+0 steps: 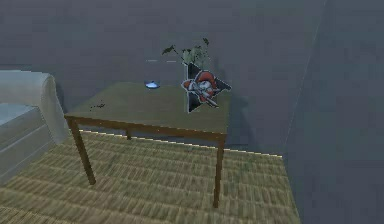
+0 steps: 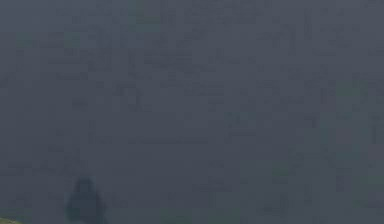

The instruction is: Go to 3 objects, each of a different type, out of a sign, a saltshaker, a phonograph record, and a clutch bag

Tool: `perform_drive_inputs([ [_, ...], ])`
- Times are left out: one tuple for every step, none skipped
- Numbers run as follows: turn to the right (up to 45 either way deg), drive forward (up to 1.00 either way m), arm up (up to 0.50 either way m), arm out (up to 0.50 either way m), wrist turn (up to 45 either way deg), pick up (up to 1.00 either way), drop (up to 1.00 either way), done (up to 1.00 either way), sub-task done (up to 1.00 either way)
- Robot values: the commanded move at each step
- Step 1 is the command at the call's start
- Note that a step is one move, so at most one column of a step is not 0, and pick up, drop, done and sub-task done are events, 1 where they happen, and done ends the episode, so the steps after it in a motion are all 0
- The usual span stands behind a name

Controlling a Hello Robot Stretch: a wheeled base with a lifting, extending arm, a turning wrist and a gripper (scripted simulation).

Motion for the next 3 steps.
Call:
perform_drive_inputs([
  [3.0,0.00,0.00,0.00,0.0,0.00,0.00,0.00,0.00],
  [0.0,0.55,0.00,0.00,0.0,0.00,0.00,0.00,0.00],
  [0.0,0.00,0.00,0.00,0.0,0.00,0.00,0.00,1.00],
])
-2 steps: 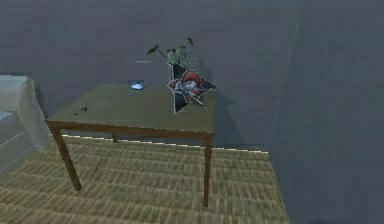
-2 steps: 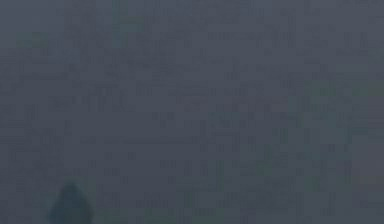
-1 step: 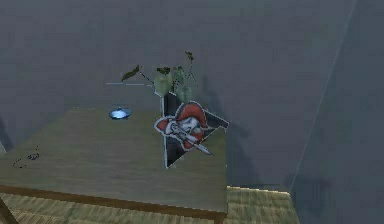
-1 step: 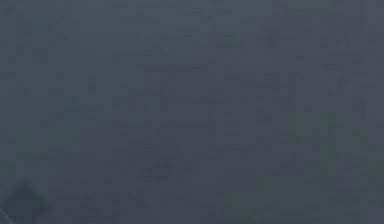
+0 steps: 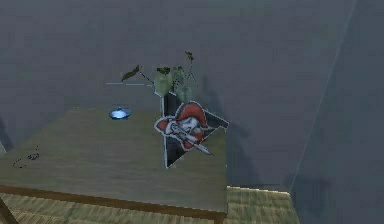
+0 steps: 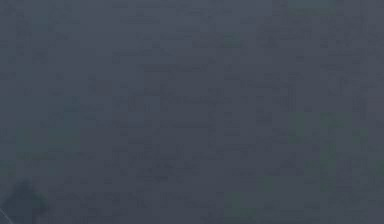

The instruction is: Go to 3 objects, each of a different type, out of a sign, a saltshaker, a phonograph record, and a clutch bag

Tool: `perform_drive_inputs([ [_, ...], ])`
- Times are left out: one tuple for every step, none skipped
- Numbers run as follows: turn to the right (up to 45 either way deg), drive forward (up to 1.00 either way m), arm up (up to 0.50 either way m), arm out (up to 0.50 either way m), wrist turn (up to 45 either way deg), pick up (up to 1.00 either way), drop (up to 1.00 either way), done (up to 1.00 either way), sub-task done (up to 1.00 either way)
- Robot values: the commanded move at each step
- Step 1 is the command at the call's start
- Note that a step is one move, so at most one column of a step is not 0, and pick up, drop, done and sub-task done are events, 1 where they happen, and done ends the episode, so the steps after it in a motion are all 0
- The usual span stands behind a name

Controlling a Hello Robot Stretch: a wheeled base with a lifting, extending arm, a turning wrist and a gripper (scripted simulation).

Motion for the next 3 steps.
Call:
perform_drive_inputs([
  [-45.0,0.00,0.00,0.00,0.0,0.00,0.00,0.00,0.00],
  [-45.0,0.00,0.00,0.00,0.0,0.00,0.00,0.00,0.00],
  [-45.0,0.00,0.00,0.00,0.0,0.00,0.00,0.00,0.00],
])
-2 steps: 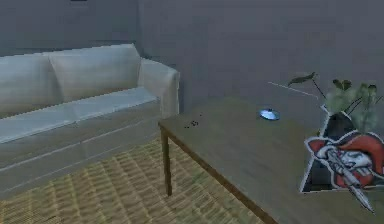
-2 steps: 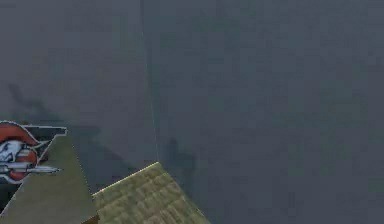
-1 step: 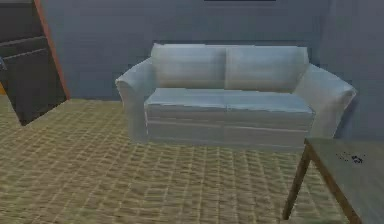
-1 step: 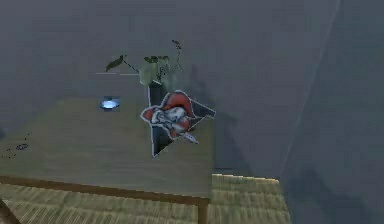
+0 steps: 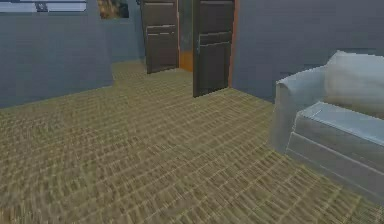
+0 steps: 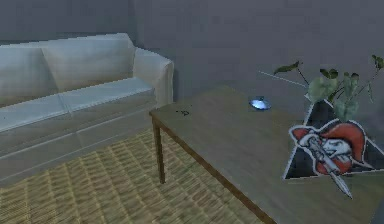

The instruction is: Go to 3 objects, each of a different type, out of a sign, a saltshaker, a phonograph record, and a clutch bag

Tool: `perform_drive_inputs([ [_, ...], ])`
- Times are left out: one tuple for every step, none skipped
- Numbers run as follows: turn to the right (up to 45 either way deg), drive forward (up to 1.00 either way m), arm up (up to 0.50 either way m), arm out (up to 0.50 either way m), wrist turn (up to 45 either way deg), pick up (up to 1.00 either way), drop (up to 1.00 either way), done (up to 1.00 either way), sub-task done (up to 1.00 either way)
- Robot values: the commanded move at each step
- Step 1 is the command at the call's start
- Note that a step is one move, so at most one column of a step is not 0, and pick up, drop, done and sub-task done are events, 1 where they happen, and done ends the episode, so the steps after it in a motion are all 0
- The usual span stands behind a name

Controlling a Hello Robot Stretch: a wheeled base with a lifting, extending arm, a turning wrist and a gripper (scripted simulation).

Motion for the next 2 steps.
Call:
perform_drive_inputs([
  [-9.0,0.00,0.00,0.00,0.0,0.00,0.00,0.00,0.00],
  [0.0,1.00,0.00,0.00,0.0,0.00,0.00,0.00,0.00],
])
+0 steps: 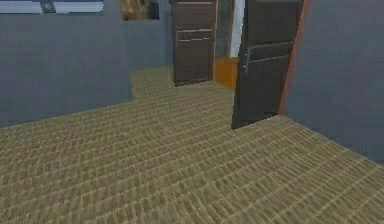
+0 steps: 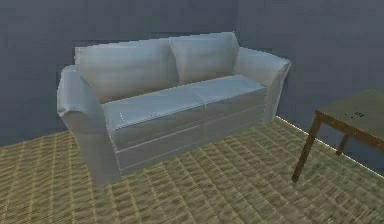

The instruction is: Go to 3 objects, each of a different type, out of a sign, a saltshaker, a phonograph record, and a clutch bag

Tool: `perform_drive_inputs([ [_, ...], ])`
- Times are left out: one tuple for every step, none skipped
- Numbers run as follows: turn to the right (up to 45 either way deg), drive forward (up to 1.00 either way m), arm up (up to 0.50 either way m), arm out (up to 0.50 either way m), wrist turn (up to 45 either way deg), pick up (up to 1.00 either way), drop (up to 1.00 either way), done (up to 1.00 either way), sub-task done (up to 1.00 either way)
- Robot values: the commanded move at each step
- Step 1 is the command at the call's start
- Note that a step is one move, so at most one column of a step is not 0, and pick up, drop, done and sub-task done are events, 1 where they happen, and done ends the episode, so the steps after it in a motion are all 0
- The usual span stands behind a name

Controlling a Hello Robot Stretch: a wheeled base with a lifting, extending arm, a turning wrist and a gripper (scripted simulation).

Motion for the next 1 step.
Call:
perform_drive_inputs([
  [-3.0,0.00,0.00,0.00,0.0,0.00,0.00,0.00,0.00],
])
